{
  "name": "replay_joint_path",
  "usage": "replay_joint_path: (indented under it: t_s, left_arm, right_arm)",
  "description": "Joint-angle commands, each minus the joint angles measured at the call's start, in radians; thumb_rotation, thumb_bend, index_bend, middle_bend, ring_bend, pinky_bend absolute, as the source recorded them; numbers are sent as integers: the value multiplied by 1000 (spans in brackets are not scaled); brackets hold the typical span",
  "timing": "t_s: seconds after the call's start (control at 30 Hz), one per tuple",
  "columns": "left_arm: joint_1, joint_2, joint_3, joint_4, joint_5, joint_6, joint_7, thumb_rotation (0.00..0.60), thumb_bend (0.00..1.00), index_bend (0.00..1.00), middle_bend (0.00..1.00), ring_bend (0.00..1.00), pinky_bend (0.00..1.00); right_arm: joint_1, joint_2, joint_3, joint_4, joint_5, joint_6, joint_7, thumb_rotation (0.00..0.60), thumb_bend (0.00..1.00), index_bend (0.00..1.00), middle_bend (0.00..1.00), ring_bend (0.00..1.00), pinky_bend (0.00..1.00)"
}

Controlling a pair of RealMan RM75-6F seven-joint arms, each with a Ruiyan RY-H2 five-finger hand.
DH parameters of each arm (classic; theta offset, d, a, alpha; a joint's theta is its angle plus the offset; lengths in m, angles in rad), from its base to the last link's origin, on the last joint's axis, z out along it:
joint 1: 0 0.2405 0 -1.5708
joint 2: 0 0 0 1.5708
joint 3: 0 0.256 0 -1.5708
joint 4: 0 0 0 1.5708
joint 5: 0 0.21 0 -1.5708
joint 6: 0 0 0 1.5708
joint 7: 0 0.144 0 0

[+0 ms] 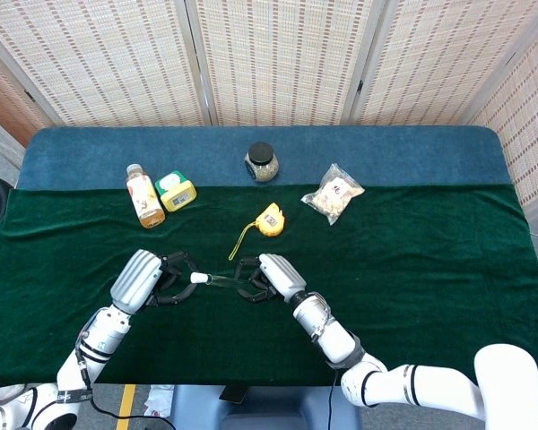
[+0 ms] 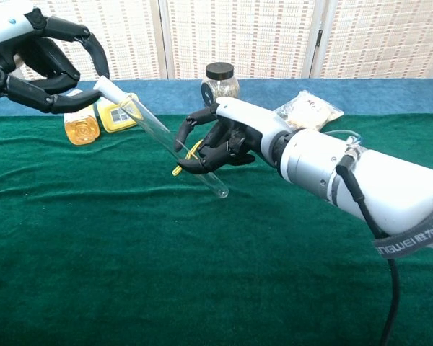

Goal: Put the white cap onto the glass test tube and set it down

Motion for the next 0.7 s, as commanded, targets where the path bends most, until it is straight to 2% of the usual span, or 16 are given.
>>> replay_joint_path:
  t_s: [0.03,0.7]
  left_arm:
    - [-2,-1,0,1,-1,-1,0,600,443,626,1000,900,864]
    - [-12,-19,6,10,-9,-8,-9,600,443,629,1000,900,864]
  right_arm:
    - [1,-2,2,1,2,1,0,600,786,855,1000,1000,1000]
    - [10,-27,13,9,-10,17,18,600,789,858,1000,1000,1000]
